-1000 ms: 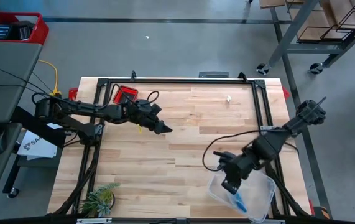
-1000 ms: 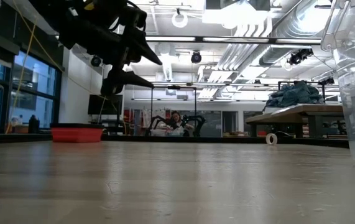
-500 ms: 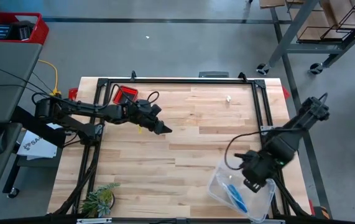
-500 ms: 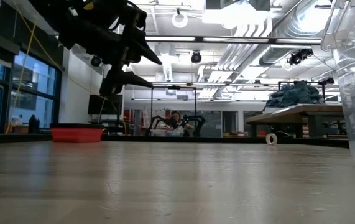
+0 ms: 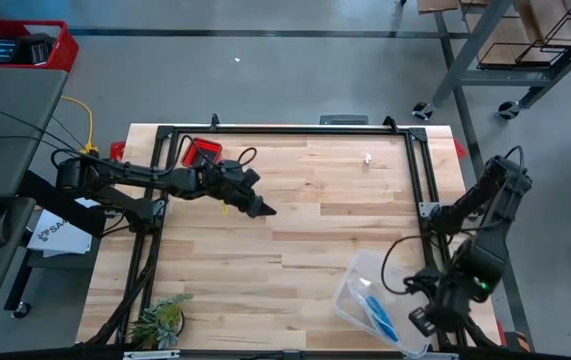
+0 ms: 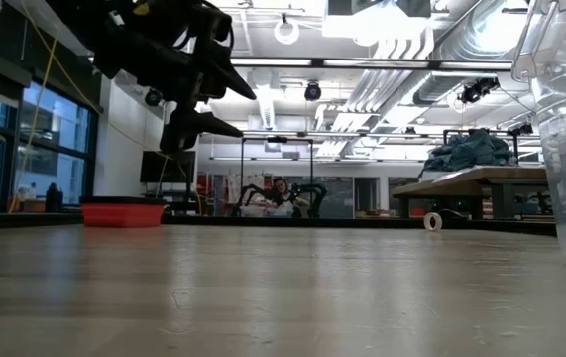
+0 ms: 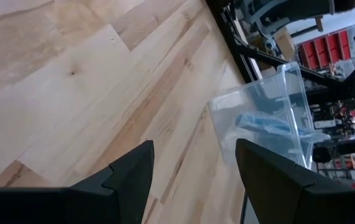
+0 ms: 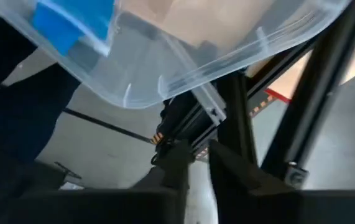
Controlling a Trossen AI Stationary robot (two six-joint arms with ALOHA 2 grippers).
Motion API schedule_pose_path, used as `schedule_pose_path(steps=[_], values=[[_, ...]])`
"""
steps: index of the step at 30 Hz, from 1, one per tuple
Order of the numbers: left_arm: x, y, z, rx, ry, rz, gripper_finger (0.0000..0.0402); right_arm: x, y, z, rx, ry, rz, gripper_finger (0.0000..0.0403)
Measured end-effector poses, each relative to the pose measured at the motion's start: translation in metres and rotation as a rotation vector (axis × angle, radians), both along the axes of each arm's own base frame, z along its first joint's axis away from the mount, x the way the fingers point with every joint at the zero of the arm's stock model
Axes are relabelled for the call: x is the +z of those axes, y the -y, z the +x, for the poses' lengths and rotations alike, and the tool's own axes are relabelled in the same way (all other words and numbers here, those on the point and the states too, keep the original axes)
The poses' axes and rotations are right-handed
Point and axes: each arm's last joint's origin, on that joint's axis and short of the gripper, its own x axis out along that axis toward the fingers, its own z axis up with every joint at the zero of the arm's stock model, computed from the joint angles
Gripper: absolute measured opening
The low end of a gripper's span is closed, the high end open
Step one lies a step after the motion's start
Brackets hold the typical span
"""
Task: Roll bandage
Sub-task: Move the transparent bin to the center of the table
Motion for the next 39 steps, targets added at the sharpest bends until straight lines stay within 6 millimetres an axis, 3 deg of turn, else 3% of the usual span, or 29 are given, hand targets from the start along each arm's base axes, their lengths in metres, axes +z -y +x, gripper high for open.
schedule_pose_path(steps=[3,19,24,29,34,39], values=[[0.0,0.001,0.0,-0.012,0.002,0.012,0.0223,-0.005,-0.009,-0.002,0.02,0.0,-0.006,0.001],[0.0,0.002,0.0,-0.034,0.002,0.001,0.0223,-0.066,-0.058,0.015,0.392,-0.042,-0.005,0.0001],[-0.002,0.006,-0.003,-0.131,-0.019,-0.034,0.0223,-0.081,-0.058,0.027,0.421,-0.049,-0.043,0.0],[-0.001,0.004,-0.006,-0.139,-0.039,-0.038,0.0223,-0.086,-0.033,0.047,0.418,-0.003,-0.212,0.0],[0.002,0.004,-0.011,-0.152,-0.045,-0.006,0.0223,-0.086,0.01,0.073,0.486,0.003,-0.397,0.0],[-0.004,0.005,-0.016,-0.159,-0.124,0.015,0.0223,-0.098,0.056,0.107,0.51,0.071,-0.476,0.0]])
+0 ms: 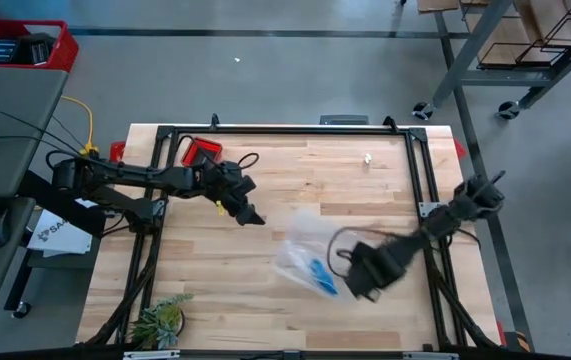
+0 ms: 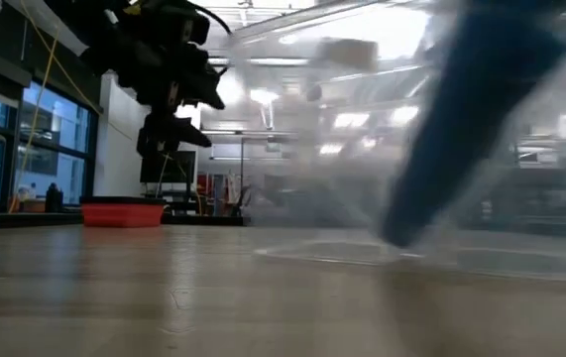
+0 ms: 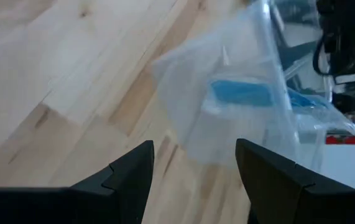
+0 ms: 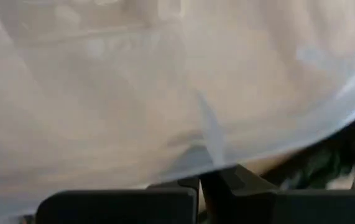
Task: Roll bandage
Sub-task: Move the transparent bin to the center of the table
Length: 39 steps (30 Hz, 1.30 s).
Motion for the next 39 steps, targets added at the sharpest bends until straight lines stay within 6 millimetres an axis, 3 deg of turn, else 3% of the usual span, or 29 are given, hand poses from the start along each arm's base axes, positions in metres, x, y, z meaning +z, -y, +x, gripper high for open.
schedule_pose_path(steps=[9,17,24,32,39], values=[[-0.009,0.026,-0.006,-0.07,-0.124,0.04,0.0223,-0.017,0.077,0.042,0.047,0.114,-0.063,0.0],[-0.012,0.045,-0.008,-0.037,-0.169,0.135,0.0223,-0.016,0.127,0.058,0.077,0.156,-0.054,0.0],[-0.019,0.024,-0.015,0.18,-0.286,0.309,0.0223,-0.005,0.148,0.055,0.101,0.187,-0.029,0.0],[-0.016,0.008,-0.025,0.164,-0.335,0.33,0.0223,0.015,0.166,0.036,0.087,0.158,-0.032,0.0],[-0.012,0.006,-0.033,0.164,-0.36,0.384,0.0222,0.017,0.178,0.036,0.061,0.17,-0.103,0.0]])
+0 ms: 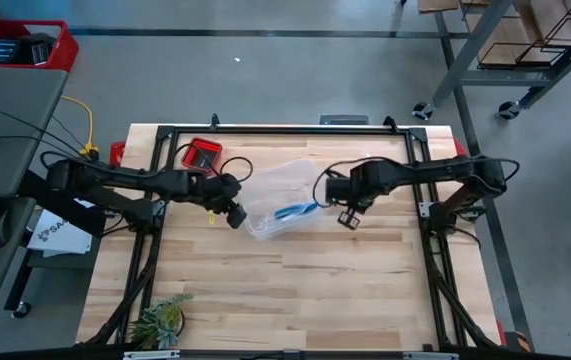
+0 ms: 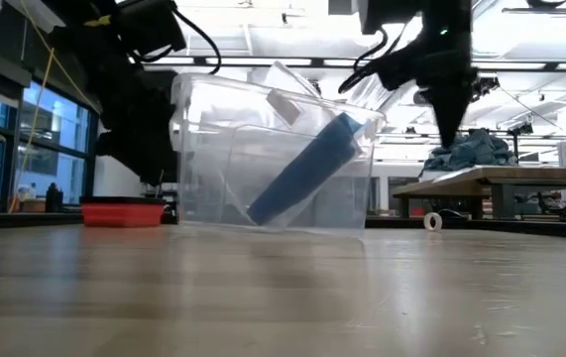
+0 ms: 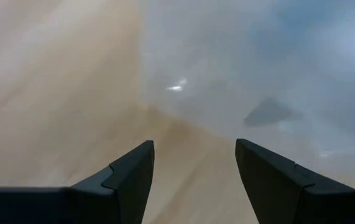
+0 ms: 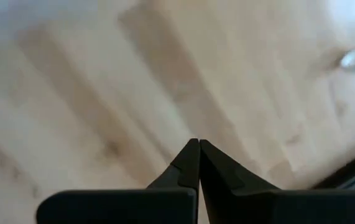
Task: Roll bandage
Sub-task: Move the transparent bin to the center of the table
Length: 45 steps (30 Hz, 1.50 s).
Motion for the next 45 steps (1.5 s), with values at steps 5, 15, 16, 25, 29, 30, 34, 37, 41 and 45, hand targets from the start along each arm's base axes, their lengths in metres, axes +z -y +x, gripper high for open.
schedule_pose_path(steps=[5,15,16,25,29,30,34,37,41,45], values=[[0.007,-0.002,-0.012,0.084,-0.034,0.071,0.0222,0.001,0.027,0.012,-0.112,0.149,-0.043,0.0],[0.018,-0.003,-0.031,0.189,-0.055,0.111,0.0221,0.009,0.108,0.019,-0.358,0.462,-0.078,0.0],[0.018,-0.004,-0.03,0.2,-0.051,0.109,0.0219,0.01,0.114,0.02,-0.367,0.501,-0.064,0.0],[0.026,-0.004,-0.009,0.199,0.167,0.054,0.0182,0.012,0.12,0.02,-0.384,0.553,0.028,0.0],[0.026,-0.004,-0.008,0.205,0.178,0.019,0.0179,0.012,0.12,0.021,-0.386,0.563,0.018,0.0],[0.026,-0.002,-0.008,0.197,0.18,-0.001,0.0179,0.013,0.12,0.021,-0.391,0.565,-0.007,0.0],[0.025,0.006,-0.008,0.145,0.167,-0.078,0.0179,0.015,0.127,0.022,-0.42,0.59,-0.099,0.0],[0.025,0.014,-0.008,0.131,0.169,-0.108,0.0179,0.018,0.133,0.024,-0.462,0.644,-0.14,0.0],[0.035,0.018,-0.014,0.173,0.222,-0.06,0.0179,0.017,0.139,0.034,-0.49,0.728,-0.168,0.0],[0.056,0.014,-0.029,0.263,0.342,0.035,0.0179,0.016,0.142,0.052,-0.439,0.874,-0.094,0.0]])
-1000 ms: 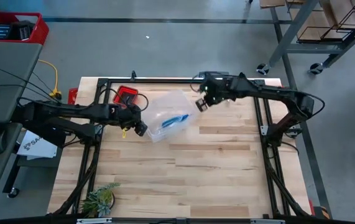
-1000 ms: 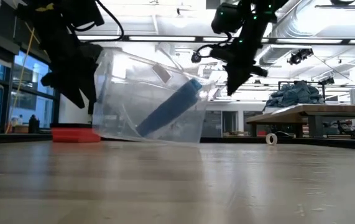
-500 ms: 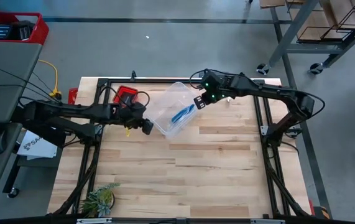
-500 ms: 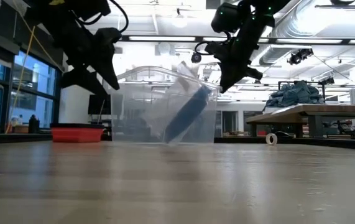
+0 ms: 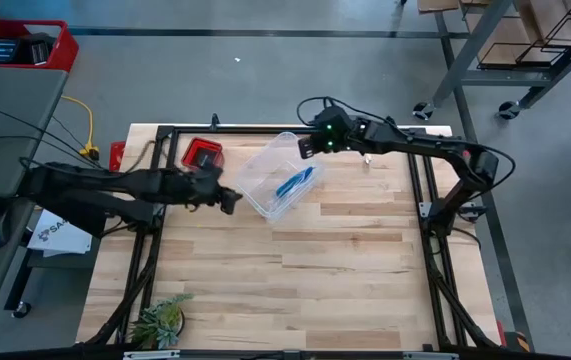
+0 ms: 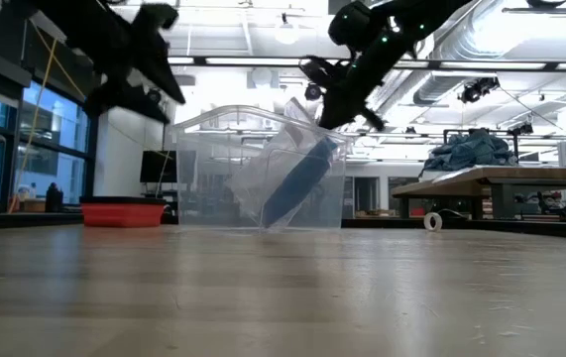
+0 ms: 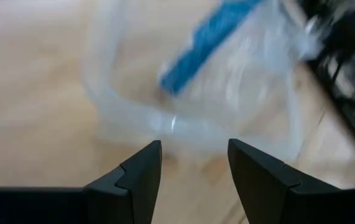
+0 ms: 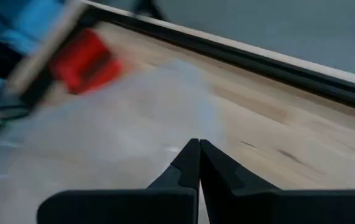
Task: Roll bandage
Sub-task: Move the transparent bin to the center of the table
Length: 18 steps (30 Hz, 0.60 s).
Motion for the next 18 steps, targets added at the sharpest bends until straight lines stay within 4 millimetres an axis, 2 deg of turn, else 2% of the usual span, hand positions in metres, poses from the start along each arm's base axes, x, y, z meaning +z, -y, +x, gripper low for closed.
schedule_pose_path(steps=[3,8,14,18], values=[[0.015,-0.004,-0.015,0.046,0.078,0.052,0.0179,-0.005,-0.003,0.011,0.073,0.058,0.03,0.0],[0.032,-0.007,-0.036,0.114,0.172,0.096,0.0179,-0.017,-0.025,0.012,0.18,-0.082,0.08,0.0],[0.034,-0.008,-0.045,0.161,0.163,0.131,0.0179,-0.02,-0.051,0.001,0.261,-0.248,0.141,0.0],[0.031,-0.008,-0.046,0.153,0.136,0.128,0.0179,-0.022,-0.068,0.002,0.281,-0.284,0.175,0.0]])
